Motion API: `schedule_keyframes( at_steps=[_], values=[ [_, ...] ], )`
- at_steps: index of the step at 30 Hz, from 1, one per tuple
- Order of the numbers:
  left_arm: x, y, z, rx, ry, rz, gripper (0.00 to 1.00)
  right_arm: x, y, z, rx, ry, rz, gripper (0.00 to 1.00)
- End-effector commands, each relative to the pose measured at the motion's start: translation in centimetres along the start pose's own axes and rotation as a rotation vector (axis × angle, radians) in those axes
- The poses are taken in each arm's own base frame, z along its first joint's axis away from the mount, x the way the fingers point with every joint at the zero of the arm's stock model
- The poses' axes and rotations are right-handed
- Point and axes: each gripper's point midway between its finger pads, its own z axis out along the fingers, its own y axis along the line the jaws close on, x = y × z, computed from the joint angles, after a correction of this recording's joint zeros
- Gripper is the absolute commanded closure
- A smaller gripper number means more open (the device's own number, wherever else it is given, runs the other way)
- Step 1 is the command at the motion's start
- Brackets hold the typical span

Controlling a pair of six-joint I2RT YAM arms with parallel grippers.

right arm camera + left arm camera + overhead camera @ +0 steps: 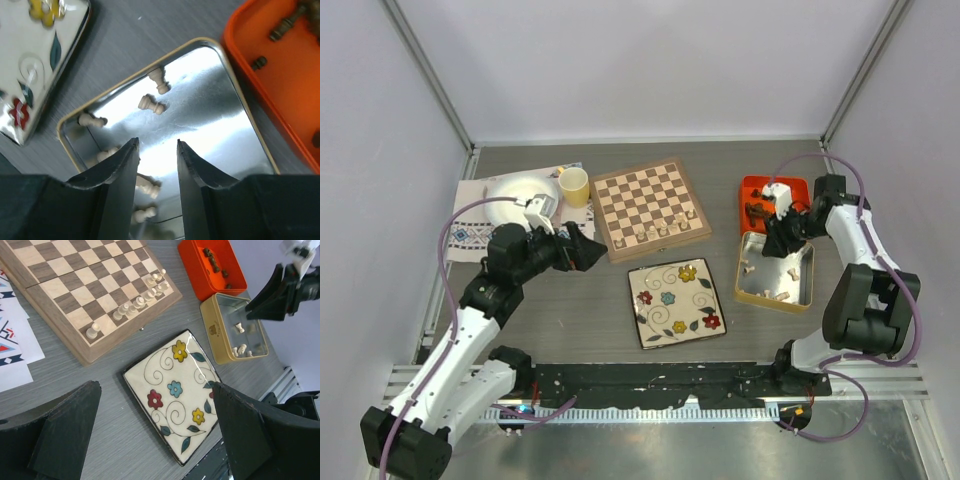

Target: Set up the chess pieces on the board

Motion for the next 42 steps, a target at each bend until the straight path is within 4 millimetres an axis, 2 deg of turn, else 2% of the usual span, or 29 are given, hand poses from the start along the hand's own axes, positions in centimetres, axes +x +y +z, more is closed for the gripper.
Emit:
schedule_keyframes(
  at_steps=[1,2,3,4,5,8,11,12,16,23,32,42],
  values=[
    [-1.0,-1.1,0.0,0.058,-0.053,-0.018,0.0,2.8,1.3,0.7,-0.097,0.038,-0.409,0.58],
    [-0.9,-1.1,0.0,0.059,-0.051,-0.018,0.01,3.3,1.7,0.9,-0.133,0.037,-0.518,0.56],
    [-0.9,-1.1,0.0,0.057,-0.051,-0.019,0.0,4.6,2.9,1.1,-0.195,0.052,-0.59,0.55],
    [-0.7,-1.0,-0.1,0.054,-0.043,-0.02,0.0,4.7,2.8,1.3,-0.221,0.039,-0.768,0.55],
    [-0.6,-0.9,-0.1,0.05,-0.042,-0.019,0.0,5.0,2.9,1.5,-0.243,0.038,-0.827,0.53],
    [-0.5,-0.8,-0.3,0.044,-0.04,-0.016,0.0,5.0,3.4,2.0,-0.339,0.01,-0.972,0.52],
    [-0.2,-0.7,-0.4,0.04,-0.039,-0.019,0.0,5.1,3.9,2.5,-0.455,-0.02,-0.984,0.55],
    [-0.1,-0.6,-0.5,0.037,-0.038,-0.02,0.0,4.9,4.3,2.4,-0.493,-0.043,-1.037,0.56],
    [0.1,-0.5,-0.6,0.031,-0.036,-0.018,0.0,4.8,4.3,3.6,-0.542,-0.065,-1.032,0.59],
    [0.2,-0.3,-0.7,0.021,-0.035,-0.012,0.0,3.6,2.6,5.6,-0.413,-0.022,-1.055,0.56],
    [0.3,-0.2,-0.6,0.018,-0.03,-0.012,0.0,3.1,2.0,7.0,-0.387,0.024,-1.048,0.52],
    [0.4,-0.2,-0.8,0.018,-0.032,-0.01,0.01,4.6,2.0,7.8,-0.418,0.106,-1.037,0.55]
  ],
)
